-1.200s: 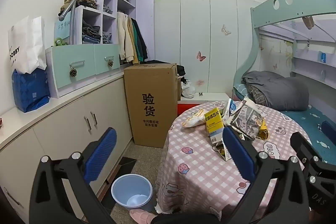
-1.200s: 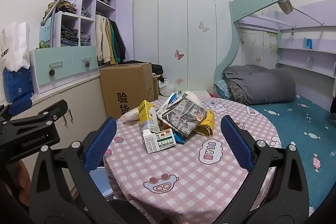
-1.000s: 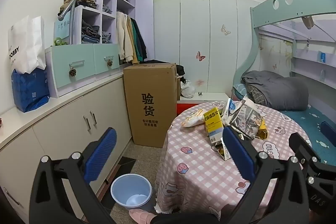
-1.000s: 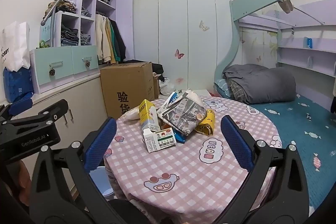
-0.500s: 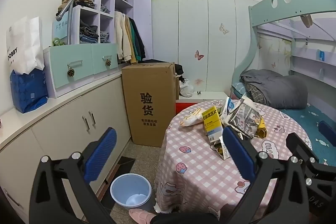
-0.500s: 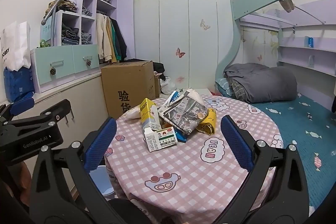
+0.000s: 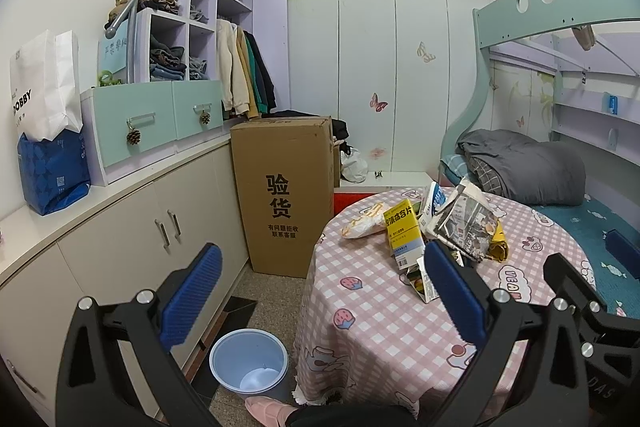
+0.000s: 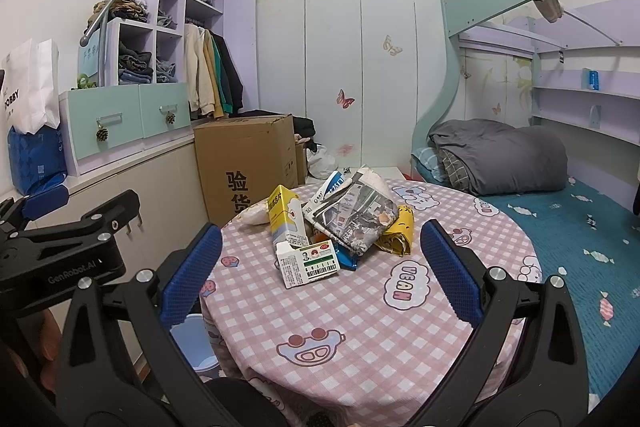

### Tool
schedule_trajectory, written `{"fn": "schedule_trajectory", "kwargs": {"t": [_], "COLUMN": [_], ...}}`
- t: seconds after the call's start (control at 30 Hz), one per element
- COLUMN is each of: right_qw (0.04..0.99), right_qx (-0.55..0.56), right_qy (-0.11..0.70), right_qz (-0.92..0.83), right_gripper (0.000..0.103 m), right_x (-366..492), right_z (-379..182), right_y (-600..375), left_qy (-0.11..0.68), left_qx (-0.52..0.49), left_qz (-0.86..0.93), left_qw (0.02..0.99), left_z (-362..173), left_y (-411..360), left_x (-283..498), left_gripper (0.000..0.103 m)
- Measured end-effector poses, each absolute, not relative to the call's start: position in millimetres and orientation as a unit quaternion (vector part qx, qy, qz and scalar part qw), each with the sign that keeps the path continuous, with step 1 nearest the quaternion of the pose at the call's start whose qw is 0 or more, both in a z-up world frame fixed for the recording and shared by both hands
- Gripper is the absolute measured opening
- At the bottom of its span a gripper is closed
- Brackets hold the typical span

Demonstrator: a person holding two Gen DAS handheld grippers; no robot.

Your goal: Collect trash

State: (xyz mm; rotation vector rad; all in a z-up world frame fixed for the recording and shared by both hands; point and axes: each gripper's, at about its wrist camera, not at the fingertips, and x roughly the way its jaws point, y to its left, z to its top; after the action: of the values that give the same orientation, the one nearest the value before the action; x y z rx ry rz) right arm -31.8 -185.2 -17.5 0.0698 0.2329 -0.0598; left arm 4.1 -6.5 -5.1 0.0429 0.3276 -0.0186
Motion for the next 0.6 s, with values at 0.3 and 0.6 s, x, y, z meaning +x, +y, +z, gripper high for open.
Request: {"fn": "schedule_trajectory", "kwargs": {"t": [0.3, 0.6], "right_qw": [0.992, 0.992], "right_qx": [0.035, 0.035], "right_qy": [0.117, 0.119], "right_qz": [-0.029, -0.03], "right_gripper": [0.097, 0.097], "right_x": [-31.3, -32.7], "right_z": [-17.3, -15.6], "right_y": [-185.7, -186.0], "left_qy": [0.163, 0.165], "left_qx": [0.022, 0.022], "left_qz": [-0.009, -0.013], "left_qw": [0.986, 0.986], "left_z": [-5.0, -7.3], "left_y": [-6.5, -8.7], "left_x": [4.2, 5.7], "left_gripper": [0.099, 0.099]}}
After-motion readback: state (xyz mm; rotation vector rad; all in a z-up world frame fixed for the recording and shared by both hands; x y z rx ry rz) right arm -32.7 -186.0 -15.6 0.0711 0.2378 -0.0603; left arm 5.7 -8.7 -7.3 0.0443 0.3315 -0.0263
